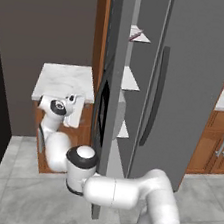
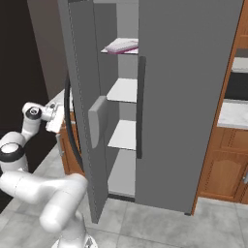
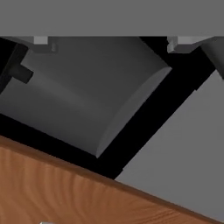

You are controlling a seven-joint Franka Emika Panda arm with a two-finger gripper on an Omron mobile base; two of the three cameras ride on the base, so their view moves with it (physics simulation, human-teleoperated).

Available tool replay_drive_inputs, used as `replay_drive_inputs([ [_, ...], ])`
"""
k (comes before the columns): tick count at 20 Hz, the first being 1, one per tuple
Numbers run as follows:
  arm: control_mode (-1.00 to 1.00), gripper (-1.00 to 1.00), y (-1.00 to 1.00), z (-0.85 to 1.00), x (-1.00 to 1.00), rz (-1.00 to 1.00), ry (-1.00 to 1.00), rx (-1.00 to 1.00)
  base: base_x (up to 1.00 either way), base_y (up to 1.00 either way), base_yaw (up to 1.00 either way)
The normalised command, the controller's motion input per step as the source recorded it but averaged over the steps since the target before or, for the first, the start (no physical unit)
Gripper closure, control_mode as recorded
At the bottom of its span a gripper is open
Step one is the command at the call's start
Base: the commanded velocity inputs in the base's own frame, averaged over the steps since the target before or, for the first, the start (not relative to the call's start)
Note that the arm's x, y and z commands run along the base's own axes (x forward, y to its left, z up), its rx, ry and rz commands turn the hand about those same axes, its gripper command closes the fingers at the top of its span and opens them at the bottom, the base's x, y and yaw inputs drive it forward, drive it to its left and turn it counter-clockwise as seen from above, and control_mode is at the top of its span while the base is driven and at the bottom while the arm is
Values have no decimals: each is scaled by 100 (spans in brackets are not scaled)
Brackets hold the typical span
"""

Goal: The ice cube tray has been filled with water. Take the tray and place it in the freezer to make ice. Close the freezer door after placing the tray.

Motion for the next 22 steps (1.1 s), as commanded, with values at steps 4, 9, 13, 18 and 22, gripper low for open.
replay_drive_inputs([
  [4,-100,-100,-41,-7,1,0,12,0,0,0,0],
  [9,-100,-100,-51,-8,0,0,11,0,0,0,0],
  [13,-100,-100,-67,-13,0,0,9,-1,0,0,0],
  [18,-100,-100,-96,-28,0,0,7,-4,0,0,0],
  [22,-100,-100,-100,-33,0,0,7,-6,0,0,0],
])
